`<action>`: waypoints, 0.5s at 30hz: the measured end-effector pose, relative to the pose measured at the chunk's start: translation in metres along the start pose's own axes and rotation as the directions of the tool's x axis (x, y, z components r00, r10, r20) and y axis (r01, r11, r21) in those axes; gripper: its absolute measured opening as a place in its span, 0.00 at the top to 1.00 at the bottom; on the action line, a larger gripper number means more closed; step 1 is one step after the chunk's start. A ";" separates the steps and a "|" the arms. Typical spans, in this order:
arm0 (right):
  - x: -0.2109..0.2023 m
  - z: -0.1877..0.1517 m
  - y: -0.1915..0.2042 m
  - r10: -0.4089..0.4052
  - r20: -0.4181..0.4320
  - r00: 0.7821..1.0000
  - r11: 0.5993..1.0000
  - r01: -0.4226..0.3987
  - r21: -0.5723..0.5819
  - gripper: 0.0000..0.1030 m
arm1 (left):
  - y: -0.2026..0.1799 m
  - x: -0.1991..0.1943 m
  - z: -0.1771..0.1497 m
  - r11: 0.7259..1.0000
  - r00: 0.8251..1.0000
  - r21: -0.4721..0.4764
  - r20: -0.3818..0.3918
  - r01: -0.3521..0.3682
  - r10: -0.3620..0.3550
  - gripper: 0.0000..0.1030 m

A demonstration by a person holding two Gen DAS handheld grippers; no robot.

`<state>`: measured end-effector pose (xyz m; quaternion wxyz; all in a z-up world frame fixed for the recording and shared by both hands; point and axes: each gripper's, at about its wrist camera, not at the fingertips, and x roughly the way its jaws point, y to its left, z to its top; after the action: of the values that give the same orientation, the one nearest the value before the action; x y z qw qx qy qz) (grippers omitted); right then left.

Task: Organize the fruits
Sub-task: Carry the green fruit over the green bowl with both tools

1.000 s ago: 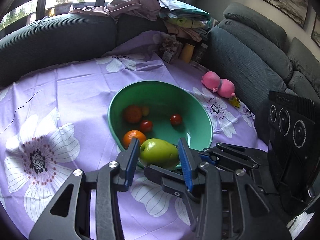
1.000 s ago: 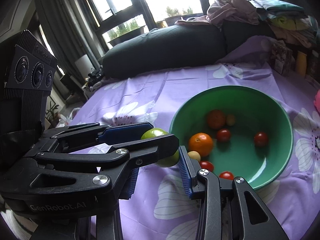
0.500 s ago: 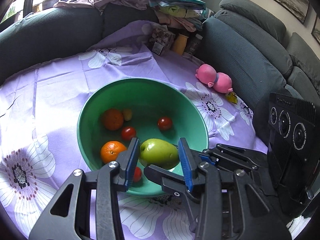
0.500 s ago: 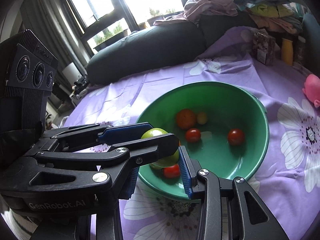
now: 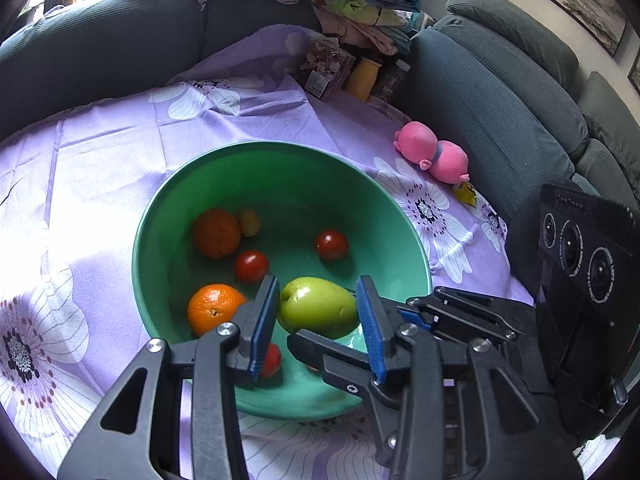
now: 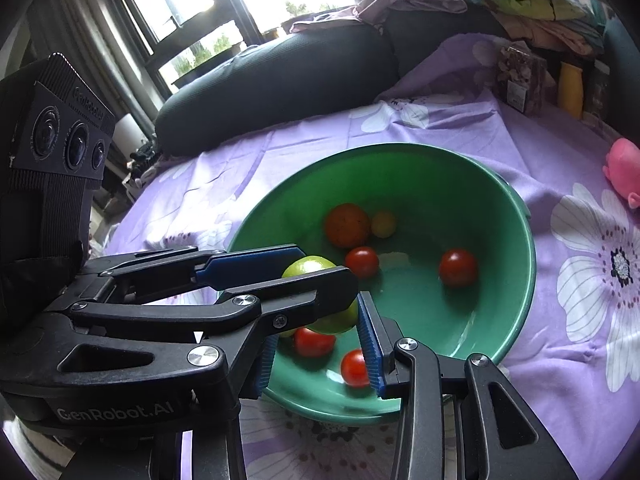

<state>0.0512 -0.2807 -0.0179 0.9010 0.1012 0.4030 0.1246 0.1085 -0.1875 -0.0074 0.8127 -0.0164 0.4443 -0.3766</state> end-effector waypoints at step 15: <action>0.005 0.004 0.002 -0.035 -0.039 0.999 0.999 0.034 -0.025 0.62 | 0.004 0.002 0.000 1.000 1.000 -0.016 -0.004 0.010 -0.010 0.62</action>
<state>0.0570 -0.2777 -0.0177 0.8962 0.0808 0.4207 0.1157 0.1111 -0.1863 -0.0104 0.8097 -0.0242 0.4488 -0.3773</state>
